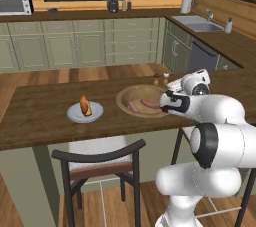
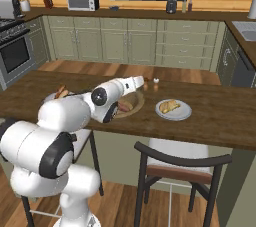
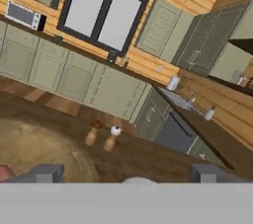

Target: Place one bun and one sausage from the bowl on each plate.

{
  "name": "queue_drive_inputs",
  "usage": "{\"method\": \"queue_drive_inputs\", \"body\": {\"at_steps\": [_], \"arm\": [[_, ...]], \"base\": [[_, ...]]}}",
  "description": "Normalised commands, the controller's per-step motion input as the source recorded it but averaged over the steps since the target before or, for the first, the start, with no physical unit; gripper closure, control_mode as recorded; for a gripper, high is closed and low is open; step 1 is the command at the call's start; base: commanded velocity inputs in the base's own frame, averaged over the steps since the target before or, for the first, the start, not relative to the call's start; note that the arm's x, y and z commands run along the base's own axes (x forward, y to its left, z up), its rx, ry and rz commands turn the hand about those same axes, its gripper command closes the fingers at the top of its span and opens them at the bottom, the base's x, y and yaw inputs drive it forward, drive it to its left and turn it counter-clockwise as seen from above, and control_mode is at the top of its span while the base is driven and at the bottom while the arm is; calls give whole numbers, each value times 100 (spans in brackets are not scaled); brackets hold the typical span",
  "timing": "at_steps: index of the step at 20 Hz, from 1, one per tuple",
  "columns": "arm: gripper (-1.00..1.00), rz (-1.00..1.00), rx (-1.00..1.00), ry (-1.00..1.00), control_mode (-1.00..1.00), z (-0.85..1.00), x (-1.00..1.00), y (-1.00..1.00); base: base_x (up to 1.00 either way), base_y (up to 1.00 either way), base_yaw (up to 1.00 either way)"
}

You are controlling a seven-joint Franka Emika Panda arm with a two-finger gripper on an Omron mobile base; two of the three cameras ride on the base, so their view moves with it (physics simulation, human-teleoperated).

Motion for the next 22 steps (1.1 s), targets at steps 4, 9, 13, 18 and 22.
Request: {"method": "queue_drive_inputs", "body": {"at_steps": [4, 9, 13, 18, 22], "arm": [[-100, 5, -15, 70, -100, 98, -37, 51], [-100, 10, -6, 94, -100, 53, -69, 73], [-100, 15, 6, 62, -100, -34, -15, 51], [-100, 2, 4, 6, -100, -58, 77, -2], [-100, 0, 0, 9, -100, -98, 53, -6]], "base": [[0, 0, 0], [0, 0, 0], [0, 0, 0], [0, 0, 0], [0, 0, 0]]}}
